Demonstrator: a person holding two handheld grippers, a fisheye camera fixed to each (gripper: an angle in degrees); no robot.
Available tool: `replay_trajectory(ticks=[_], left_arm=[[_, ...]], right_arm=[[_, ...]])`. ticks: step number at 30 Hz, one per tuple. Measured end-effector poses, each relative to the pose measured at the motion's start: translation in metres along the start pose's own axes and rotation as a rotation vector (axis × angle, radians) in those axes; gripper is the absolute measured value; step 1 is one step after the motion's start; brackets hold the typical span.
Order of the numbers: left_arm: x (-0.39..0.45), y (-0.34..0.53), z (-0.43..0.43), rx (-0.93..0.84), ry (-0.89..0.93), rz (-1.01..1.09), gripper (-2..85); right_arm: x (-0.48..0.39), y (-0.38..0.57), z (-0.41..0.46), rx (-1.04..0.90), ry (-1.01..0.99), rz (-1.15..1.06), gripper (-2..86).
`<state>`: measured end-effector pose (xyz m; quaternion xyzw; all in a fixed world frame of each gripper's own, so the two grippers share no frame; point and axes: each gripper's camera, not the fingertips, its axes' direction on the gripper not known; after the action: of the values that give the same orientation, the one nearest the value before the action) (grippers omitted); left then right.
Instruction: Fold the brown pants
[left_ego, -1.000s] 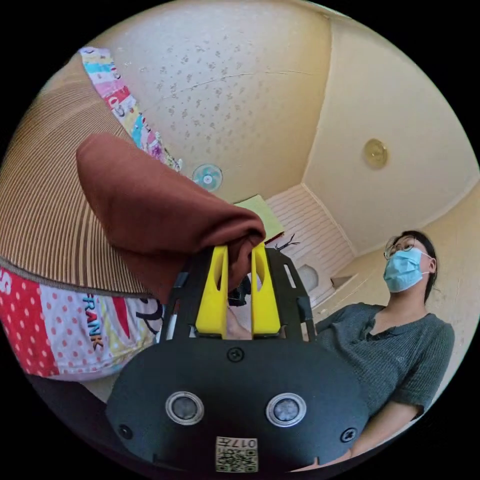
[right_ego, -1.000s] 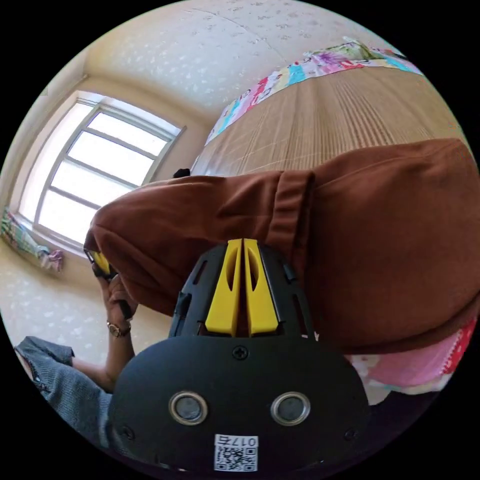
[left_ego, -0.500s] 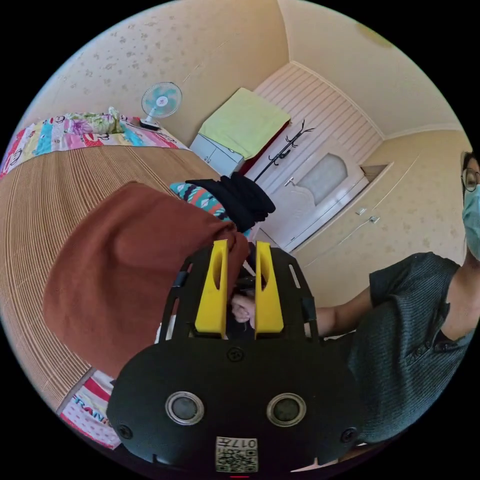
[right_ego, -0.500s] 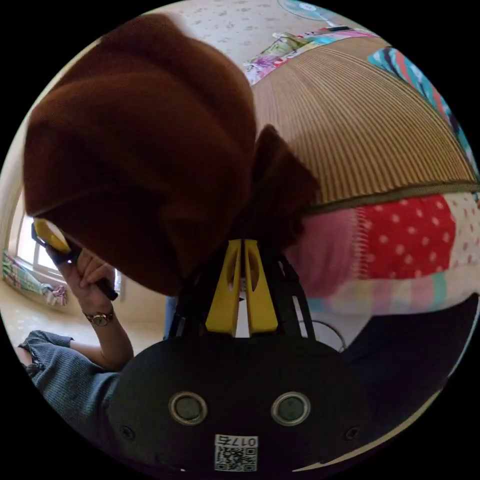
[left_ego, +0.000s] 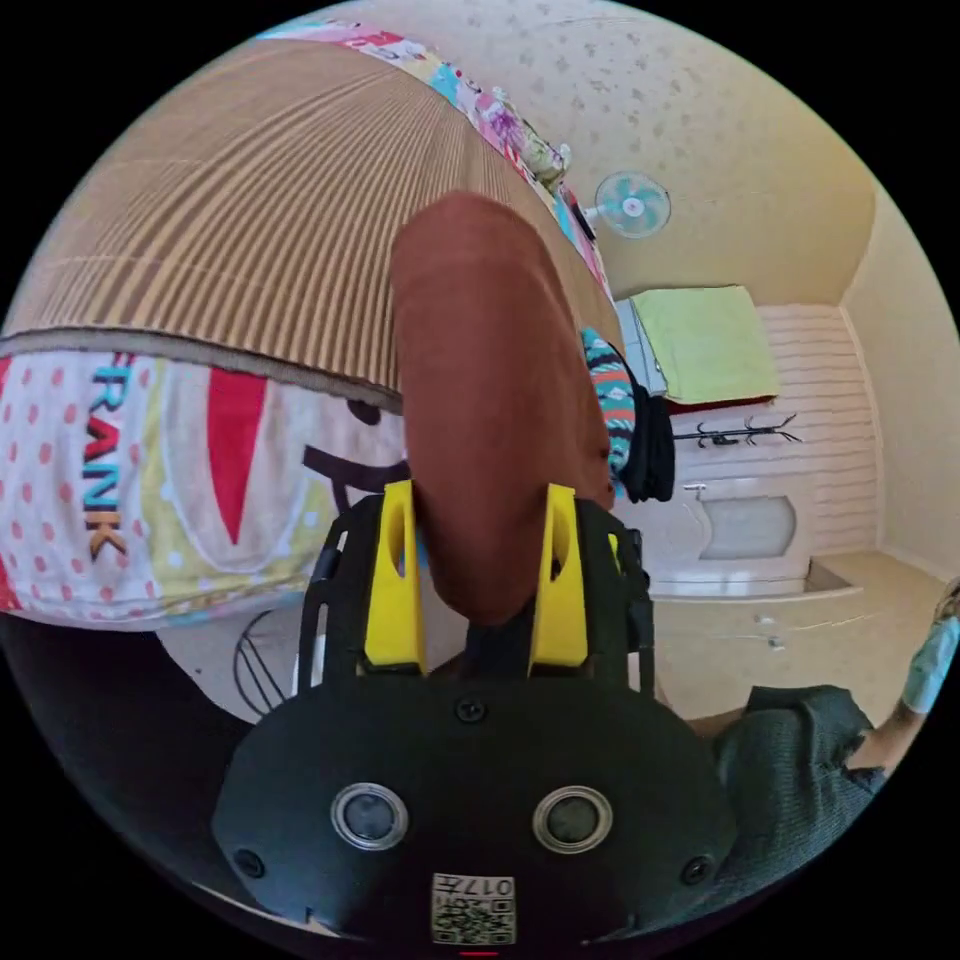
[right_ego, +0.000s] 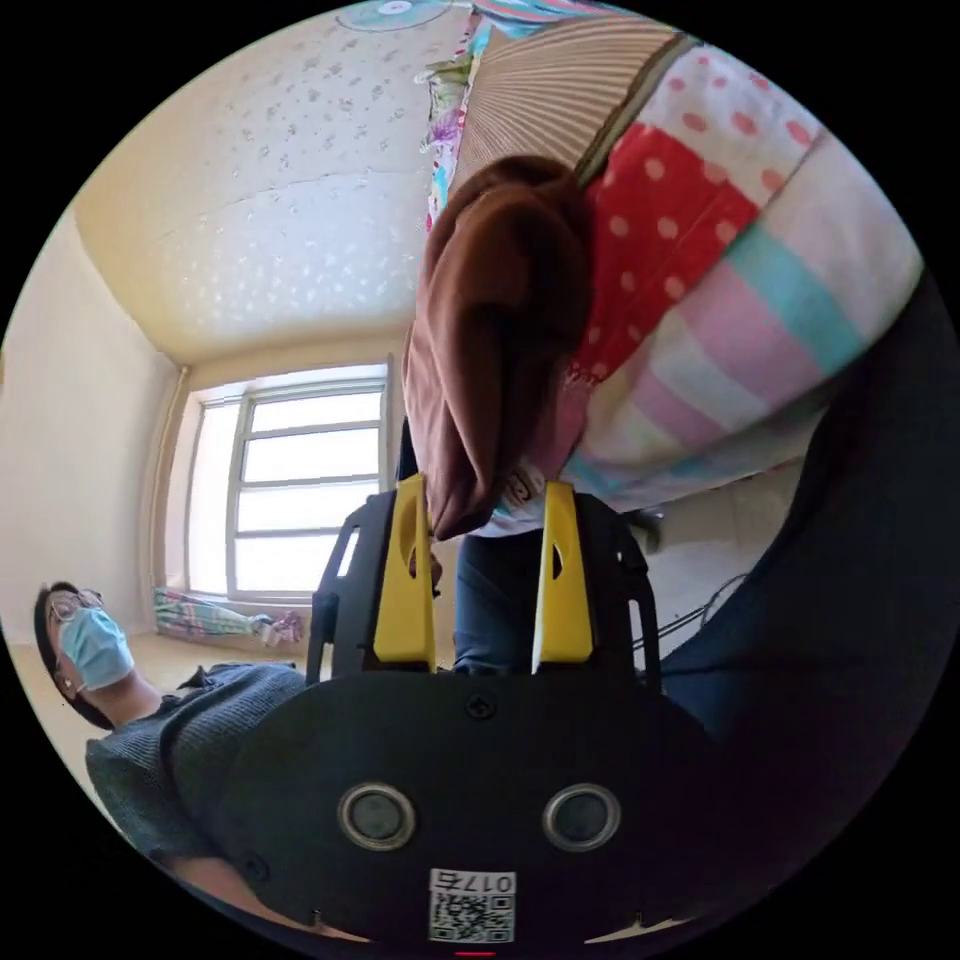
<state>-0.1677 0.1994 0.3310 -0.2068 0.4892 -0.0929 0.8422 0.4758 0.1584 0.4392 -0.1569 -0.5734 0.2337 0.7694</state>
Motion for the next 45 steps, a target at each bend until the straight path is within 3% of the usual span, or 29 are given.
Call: replay_trajectory(ticks=[3, 5, 7, 11, 16, 18, 24, 29, 31, 32, 35, 39, 43, 45], left_arm=[[-0.012, 0.006, -0.001, -0.055, 0.113, -0.061, 11.8], [-0.022, 0.02, -0.009, -0.053, 0.392, -0.137, 7.4], [-0.014, 0.031, -0.018, -0.054, 0.479, -0.136, 6.7], [0.018, 0.049, -0.055, -0.053, 0.389, -0.024, 6.4], [0.063, 0.071, -0.11, 0.028, 0.241, 0.2, 5.5], [0.079, 0.082, -0.137, 0.087, 0.22, 0.287, 5.1], [0.089, 0.122, -0.267, 0.449, 0.147, 0.399, 4.8], [0.101, 0.136, -0.428, 0.828, -0.024, 0.488, 4.9], [0.093, 0.126, -0.478, 0.914, -0.102, 0.457, 4.9], [0.076, 0.112, -0.507, 0.937, -0.121, 0.391, 4.9], [-0.001, 0.068, -0.556, 0.916, -0.136, 0.139, 5.0], [-0.134, 0.027, -0.565, 0.811, -0.196, -0.241, 5.0], [-0.163, 0.037, -0.548, 0.871, -0.055, -0.172, 5.2], [-0.142, 0.037, -0.536, 0.854, -0.102, -0.148, 6.3]], right_arm=[[0.011, -0.009, 0.012, -0.02, -0.167, 0.063, 22.7], [0.027, -0.01, 0.015, 0.069, -0.419, 0.128, 24.6], [0.037, -0.013, 0.021, 0.1, -0.523, 0.191, 25.3], [0.023, -0.028, 0.004, 0.212, -0.636, 0.089, 25.4], [-0.057, -0.056, 0.013, 0.019, -0.324, -0.185, 21.9], [-0.096, -0.067, 0.031, -0.051, -0.293, -0.31, 20.8], [-0.265, -0.109, 0.183, -0.353, -0.26, -0.717, 17.7], [-0.448, -0.127, 0.407, -0.634, -0.39, -1.005, 14.9], [-0.487, -0.138, 0.49, -0.719, -0.371, -0.951, 13.9], [-0.494, -0.15, 0.54, -0.742, -0.301, -0.824, 13.2], [-0.459, -0.166, 0.615, -0.671, 0.019, -0.575, 11.5], [-0.377, -0.142, 0.632, -0.728, 0.268, -0.599, 5.8], [-0.267, -0.119, 0.554, -0.77, 0.392, -0.53, 2.7], [-0.232, -0.111, 0.503, -0.743, 0.396, -0.499, 1.8]])
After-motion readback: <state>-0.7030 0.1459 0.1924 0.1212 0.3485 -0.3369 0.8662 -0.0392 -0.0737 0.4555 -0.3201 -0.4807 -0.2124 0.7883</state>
